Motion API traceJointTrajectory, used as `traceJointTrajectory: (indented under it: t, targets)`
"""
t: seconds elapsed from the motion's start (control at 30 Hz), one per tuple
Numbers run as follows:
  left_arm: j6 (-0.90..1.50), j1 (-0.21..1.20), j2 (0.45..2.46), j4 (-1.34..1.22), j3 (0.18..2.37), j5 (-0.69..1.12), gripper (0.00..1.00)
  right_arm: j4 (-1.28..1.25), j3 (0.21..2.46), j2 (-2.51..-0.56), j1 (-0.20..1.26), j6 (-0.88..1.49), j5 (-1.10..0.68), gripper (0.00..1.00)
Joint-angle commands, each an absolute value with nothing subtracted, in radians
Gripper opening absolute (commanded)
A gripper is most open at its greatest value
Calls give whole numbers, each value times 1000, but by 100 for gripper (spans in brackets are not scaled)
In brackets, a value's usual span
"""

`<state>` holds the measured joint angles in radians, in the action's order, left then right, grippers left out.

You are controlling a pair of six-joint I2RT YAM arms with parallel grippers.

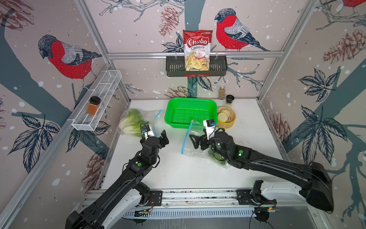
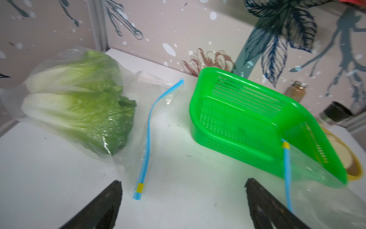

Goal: Put the chinese cabbages into a zipper bag and zip it
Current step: Place the zipper food storage bag at the center of the board, then reset both arms

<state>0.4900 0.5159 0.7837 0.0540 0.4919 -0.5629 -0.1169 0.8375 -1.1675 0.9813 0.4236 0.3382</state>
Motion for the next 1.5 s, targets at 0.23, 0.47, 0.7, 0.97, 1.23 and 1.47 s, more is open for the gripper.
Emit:
traceJointTrajectory:
  t: [0.23, 0.47, 0.7, 0.97, 1.23, 1.47]
  targets:
    - [248, 249, 1063, -387, 408, -804, 96, -232, 578, -1072, 345, 442, 743, 100]
    - [65, 112, 1245, -1055, 162, -540, 97, -656, 280, -1096, 96, 337, 706, 100]
    - [2, 113, 1426, -1313, 178, -425, 96, -939, 272, -1339, 69, 229, 510, 100]
    - [-23, 118, 1562, -1495, 138, -383, 98, -1291, 196, -1500, 32, 98, 246, 100]
    - [29, 76, 1566, -1373, 208, -396, 97, -1381, 180, -1542, 46, 76, 259, 100]
    - [24, 81, 1568, -1374, 210, -400, 97, -1352, 189, -1540, 46, 81, 262, 100]
